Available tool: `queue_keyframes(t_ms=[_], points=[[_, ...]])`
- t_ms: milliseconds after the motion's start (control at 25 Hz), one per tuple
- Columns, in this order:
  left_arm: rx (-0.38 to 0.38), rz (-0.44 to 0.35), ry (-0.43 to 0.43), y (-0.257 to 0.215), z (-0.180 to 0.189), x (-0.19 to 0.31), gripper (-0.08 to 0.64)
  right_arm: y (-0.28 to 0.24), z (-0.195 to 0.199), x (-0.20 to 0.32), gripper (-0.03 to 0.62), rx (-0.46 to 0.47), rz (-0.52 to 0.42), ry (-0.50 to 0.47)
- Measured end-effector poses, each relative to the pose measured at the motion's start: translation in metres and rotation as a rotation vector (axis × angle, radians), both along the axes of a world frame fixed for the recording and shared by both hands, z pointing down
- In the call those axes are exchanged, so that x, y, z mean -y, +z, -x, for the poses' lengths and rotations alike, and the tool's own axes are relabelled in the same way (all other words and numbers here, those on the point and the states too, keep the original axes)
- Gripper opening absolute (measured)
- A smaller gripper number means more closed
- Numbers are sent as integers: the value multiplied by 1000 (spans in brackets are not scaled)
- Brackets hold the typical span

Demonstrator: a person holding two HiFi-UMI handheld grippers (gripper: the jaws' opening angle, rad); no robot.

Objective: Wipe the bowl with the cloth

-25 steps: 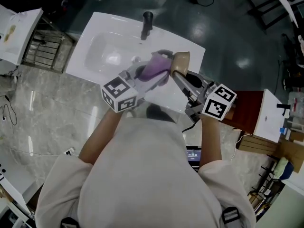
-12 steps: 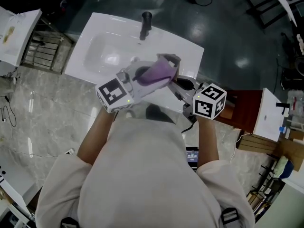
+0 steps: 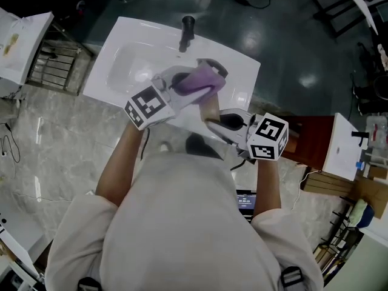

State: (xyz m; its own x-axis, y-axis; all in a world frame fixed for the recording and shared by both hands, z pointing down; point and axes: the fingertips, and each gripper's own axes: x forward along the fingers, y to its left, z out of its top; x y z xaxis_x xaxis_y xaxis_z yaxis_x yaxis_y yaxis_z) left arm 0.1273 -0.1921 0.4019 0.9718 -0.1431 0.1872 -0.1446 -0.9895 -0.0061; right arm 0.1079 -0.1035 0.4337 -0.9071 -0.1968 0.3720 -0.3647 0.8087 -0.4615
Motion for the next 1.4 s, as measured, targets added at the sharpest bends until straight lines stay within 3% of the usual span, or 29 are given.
queue_keyframes(t_ms=[280,400,520,720,840,920,1000,1160,1280,1400], points=[[-124,124,55,9,17,-1,89,-46,4,-16,25,230,11,-96],[-252,221,55,12,25,2,89,-62,4,-10,18,309,-8,-77],[-435,329,16,12,38,5,89,-73,6,3,14,374,-31,-17],[-626,433,-102,18,49,5,89,-83,3,38,14,427,-85,161],[-780,547,-121,17,52,-2,89,-91,0,55,14,454,-135,272],[-899,632,-128,14,55,-4,89,-93,-2,67,14,458,-161,352],[-970,682,-131,10,57,-4,89,-90,-2,78,14,442,-179,427],[-1000,701,-122,2,60,-7,89,-82,-2,86,14,404,-187,508],[-1026,692,-125,-6,70,-8,89,-68,-1,87,14,316,-192,544],[-1001,655,-126,-13,77,-8,89,-51,-3,90,14,232,-170,590]])
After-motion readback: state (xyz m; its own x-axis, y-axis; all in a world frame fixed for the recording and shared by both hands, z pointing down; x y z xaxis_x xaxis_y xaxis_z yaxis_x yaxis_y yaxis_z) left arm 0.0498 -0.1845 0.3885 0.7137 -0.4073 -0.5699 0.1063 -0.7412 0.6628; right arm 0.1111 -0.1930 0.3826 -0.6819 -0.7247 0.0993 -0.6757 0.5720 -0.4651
